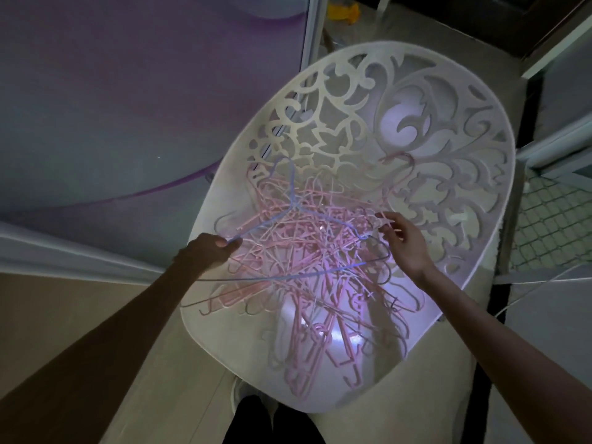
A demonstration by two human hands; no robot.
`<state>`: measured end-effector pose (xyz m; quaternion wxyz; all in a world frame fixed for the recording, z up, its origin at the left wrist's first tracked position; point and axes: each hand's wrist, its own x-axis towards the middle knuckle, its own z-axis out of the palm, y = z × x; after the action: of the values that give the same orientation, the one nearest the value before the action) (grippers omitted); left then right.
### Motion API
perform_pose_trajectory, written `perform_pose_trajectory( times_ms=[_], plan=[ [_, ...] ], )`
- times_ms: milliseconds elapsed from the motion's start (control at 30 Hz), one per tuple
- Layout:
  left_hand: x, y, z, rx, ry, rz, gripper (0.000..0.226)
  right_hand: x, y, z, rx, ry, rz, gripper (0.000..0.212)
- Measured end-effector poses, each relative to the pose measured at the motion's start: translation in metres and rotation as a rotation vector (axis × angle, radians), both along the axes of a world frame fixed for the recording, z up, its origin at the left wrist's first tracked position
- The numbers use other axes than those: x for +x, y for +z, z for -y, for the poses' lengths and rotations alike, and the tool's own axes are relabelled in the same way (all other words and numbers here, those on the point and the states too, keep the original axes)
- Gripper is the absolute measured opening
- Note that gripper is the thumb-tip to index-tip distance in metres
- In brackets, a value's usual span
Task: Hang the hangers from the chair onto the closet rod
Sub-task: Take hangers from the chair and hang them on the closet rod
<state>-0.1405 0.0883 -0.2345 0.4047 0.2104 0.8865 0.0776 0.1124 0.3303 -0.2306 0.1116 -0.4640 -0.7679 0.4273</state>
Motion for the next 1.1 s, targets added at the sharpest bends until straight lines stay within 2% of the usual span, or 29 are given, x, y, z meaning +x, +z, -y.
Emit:
perform_pose_trajectory(
  times_ms=[67, 133, 167, 233, 300, 367, 433, 533, 600, 700, 833, 933, 1100],
  plan=[
    [0.001, 0.0, 0.005, -0.004, -0.019, -0.002, 0.062, 0.005, -0.001, 0.003, 0.028, 0.082, 0.063, 0.044],
    [0.007, 0.003, 0.013, -0.002, -0.052, -0.107, 0.058, 0.012, -0.008, 0.007, 0.069, 0.16, 0.238, 0.052],
    [0.011, 0.009, 0.016, 0.026, -0.071, -0.215, 0.054, 0.016, -0.013, 0.008, 0.086, 0.162, 0.324, 0.046],
    [0.019, 0.021, 0.021, 0.151, -0.068, -0.448, 0.041, 0.021, -0.015, 0.009, 0.108, 0.101, 0.375, 0.027],
    [0.021, 0.036, 0.022, 0.286, -0.03, -0.551, 0.032, 0.022, -0.007, 0.01, 0.167, 0.064, 0.364, 0.026],
    [0.016, 0.051, 0.021, 0.358, -0.032, -0.529, 0.032, 0.021, 0.003, 0.01, 0.257, 0.057, 0.346, 0.031],
    [0.009, 0.065, 0.02, 0.391, -0.02, -0.431, 0.033, 0.018, 0.014, 0.011, 0.321, 0.088, 0.306, 0.033],
    [0.001, 0.089, 0.022, 0.41, -0.014, -0.369, 0.034, 0.015, 0.027, 0.015, 0.353, 0.171, 0.286, 0.036],
    [-0.005, 0.102, 0.027, 0.436, 0.017, -0.351, 0.03, 0.014, 0.031, 0.015, 0.313, 0.196, 0.274, 0.038],
    [-0.011, 0.123, 0.037, 0.495, 0.057, -0.382, 0.026, 0.015, 0.035, 0.008, 0.151, 0.121, 0.156, 0.029],
    [-0.014, 0.137, 0.061, 0.522, 0.106, -0.442, 0.031, 0.022, 0.038, -0.01, 0.06, 0.026, 0.167, 0.024],
    [-0.013, 0.129, 0.081, 0.492, 0.169, -0.49, 0.038, 0.025, 0.047, -0.011, 0.052, -0.028, 0.102, 0.023],
    [0.003, 0.104, 0.111, 0.574, 0.405, -0.446, 0.04, 0.033, 0.07, 0.01, -0.037, -0.121, -0.075, 0.017]
  ],
)
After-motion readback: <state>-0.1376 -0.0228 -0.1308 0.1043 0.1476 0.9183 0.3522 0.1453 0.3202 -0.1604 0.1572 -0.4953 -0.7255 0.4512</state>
